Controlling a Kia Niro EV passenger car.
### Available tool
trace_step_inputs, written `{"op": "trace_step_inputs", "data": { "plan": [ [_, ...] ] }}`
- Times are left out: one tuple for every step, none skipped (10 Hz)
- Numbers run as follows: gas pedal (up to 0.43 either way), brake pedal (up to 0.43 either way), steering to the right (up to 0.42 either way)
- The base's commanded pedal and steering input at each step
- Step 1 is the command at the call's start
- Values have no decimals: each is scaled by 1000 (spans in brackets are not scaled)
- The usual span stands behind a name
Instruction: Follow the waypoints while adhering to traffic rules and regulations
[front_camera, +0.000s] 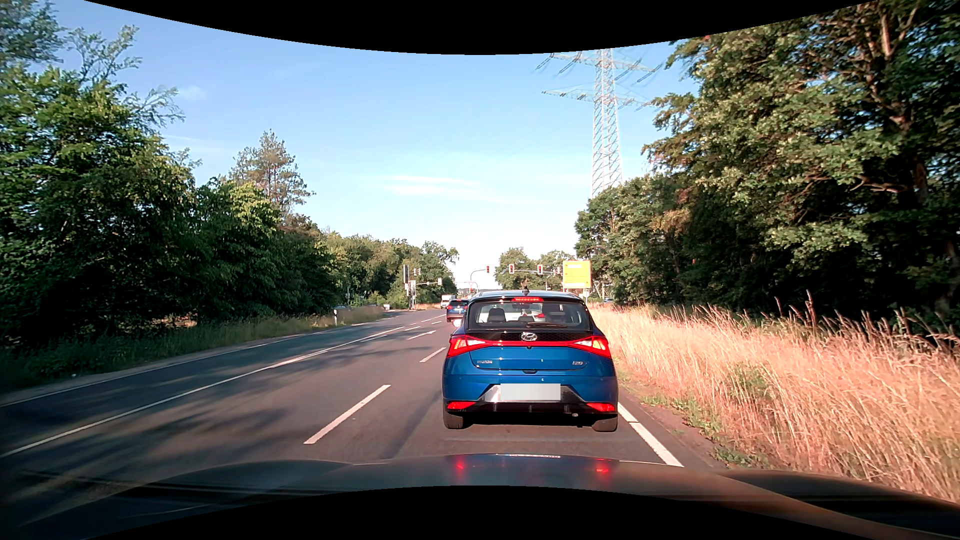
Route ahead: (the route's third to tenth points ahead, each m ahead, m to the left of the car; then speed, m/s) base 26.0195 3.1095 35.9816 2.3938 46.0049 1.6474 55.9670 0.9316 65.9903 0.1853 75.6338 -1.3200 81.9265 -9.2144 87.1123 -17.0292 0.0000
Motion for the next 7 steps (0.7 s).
{"op": "trace_step_inputs", "data": {
  "plan": [
    [0, 244, -2],
    [0, 244, -2],
    [0, 244, -2],
    [0, 244, -2],
    [0, 244, -2],
    [0, 244, -2],
    [0, 244, -2]
  ]
}}
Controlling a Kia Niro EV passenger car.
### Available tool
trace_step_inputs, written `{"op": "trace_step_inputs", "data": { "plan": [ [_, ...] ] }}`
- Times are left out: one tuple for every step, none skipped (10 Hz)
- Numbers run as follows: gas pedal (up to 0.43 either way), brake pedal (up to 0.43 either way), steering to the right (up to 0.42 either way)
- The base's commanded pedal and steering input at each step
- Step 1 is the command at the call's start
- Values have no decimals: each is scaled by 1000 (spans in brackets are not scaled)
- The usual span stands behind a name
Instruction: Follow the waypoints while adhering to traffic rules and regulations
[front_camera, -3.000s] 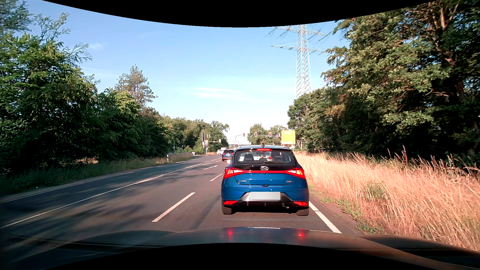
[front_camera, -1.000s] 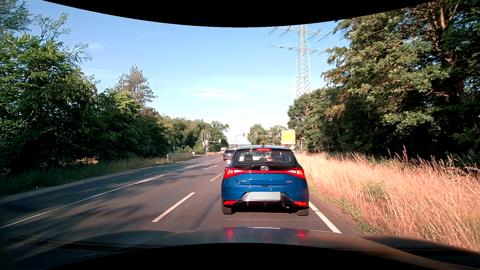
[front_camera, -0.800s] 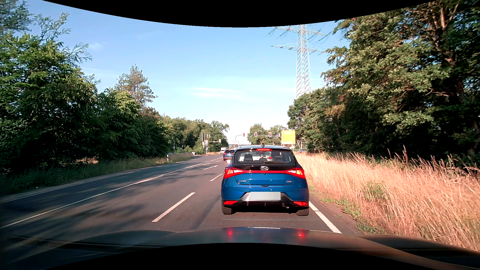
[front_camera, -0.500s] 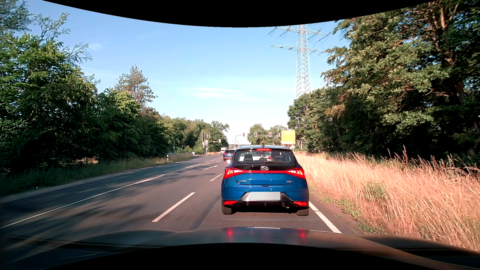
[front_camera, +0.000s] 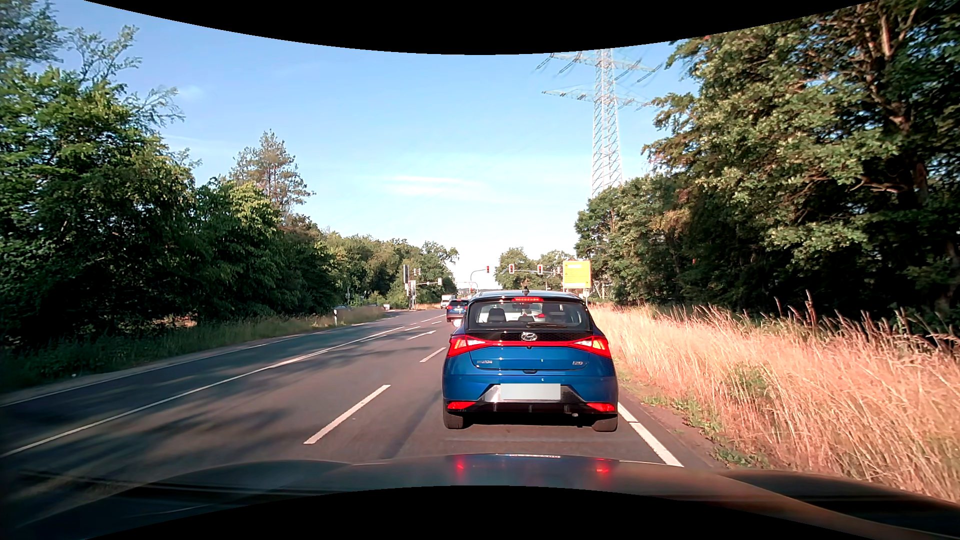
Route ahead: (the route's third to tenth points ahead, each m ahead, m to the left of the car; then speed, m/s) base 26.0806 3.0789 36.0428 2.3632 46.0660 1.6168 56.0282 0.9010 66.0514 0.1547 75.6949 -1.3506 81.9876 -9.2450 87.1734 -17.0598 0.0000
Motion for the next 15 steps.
{"op": "trace_step_inputs", "data": {
  "plan": [
    [0, 244, -2],
    [0, 244, -2],
    [0, 244, -2],
    [0, 244, -2],
    [0, 244, -2],
    [0, 244, -2],
    [0, 244, -2],
    [0, 244, -2],
    [0, 244, -2],
    [0, 244, -2],
    [0, 244, -2],
    [0, 238, -2],
    [0, 244, -2],
    [0, 244, -2],
    [0, 244, -2]
  ]
}}
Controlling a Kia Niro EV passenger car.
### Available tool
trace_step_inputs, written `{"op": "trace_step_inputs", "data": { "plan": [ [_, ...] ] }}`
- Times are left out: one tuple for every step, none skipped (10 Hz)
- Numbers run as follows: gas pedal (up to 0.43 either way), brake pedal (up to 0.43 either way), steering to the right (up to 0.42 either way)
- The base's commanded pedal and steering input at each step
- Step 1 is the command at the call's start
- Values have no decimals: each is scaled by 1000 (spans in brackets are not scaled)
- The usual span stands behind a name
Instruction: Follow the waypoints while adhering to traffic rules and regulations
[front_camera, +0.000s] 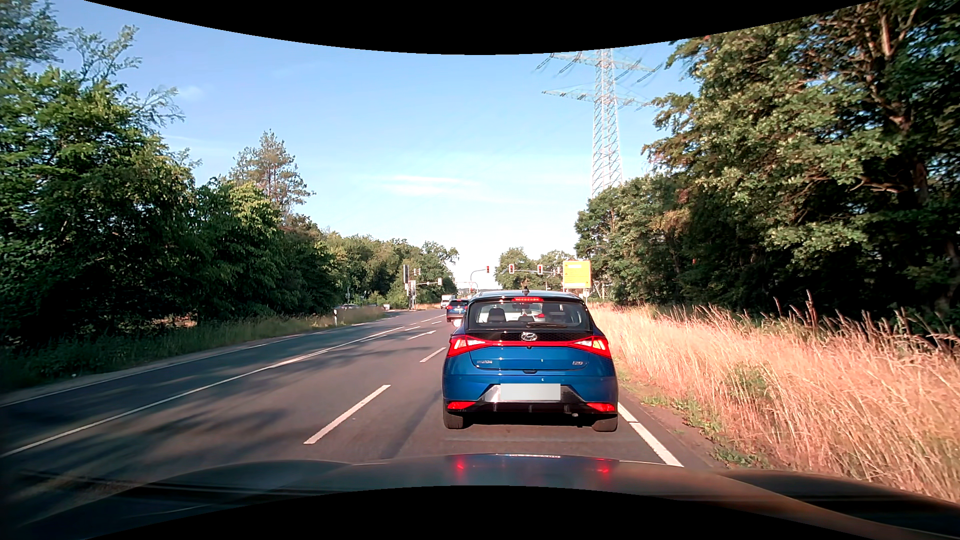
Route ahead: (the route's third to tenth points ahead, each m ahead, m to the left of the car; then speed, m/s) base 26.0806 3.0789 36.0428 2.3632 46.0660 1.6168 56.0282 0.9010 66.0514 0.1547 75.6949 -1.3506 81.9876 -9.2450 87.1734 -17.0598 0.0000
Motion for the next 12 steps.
{"op": "trace_step_inputs", "data": {
  "plan": [
    [0, 244, -2],
    [0, 244, -2],
    [0, 244, -2],
    [0, 244, -2],
    [0, 244, -2],
    [0, 244, -2],
    [0, 244, -2],
    [0, 244, -2],
    [0, 244, -2],
    [0, 244, -2],
    [0, 244, -2],
    [0, 244, -2]
  ]
}}
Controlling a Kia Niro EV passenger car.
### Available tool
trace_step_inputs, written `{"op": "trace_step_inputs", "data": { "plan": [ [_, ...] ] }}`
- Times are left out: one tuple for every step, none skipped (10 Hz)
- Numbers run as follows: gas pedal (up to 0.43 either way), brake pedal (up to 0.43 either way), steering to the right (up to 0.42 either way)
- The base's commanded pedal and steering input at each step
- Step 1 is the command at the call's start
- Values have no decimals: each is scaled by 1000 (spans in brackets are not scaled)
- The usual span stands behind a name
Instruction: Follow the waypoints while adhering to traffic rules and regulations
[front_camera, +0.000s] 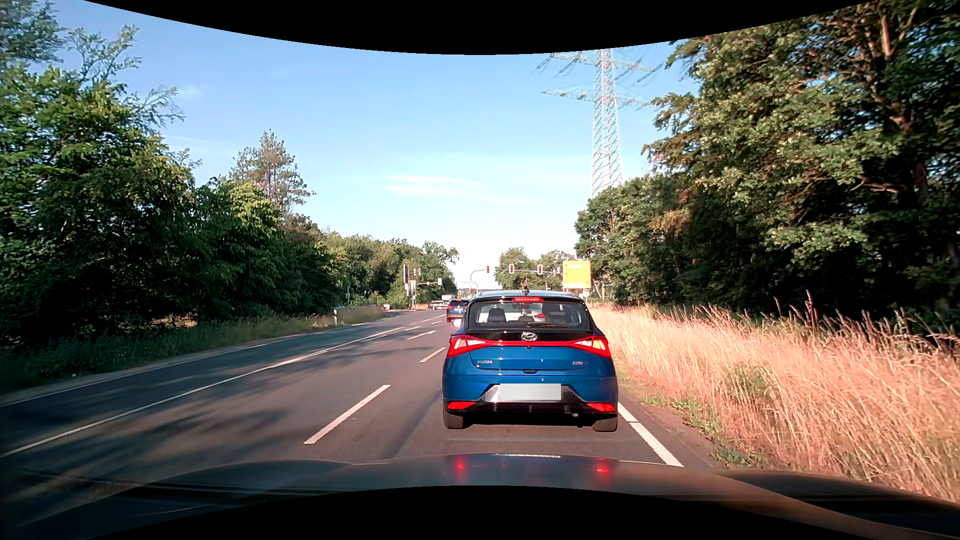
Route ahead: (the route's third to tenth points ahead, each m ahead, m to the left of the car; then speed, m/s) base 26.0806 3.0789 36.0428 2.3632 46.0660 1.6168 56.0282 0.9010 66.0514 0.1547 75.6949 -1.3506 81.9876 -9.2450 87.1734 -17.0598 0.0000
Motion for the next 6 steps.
{"op": "trace_step_inputs", "data": {
  "plan": [
    [0, 244, -2],
    [0, 244, -2],
    [0, 244, -2],
    [0, 244, -2],
    [0, 244, -2],
    [0, 244, -2]
  ]
}}
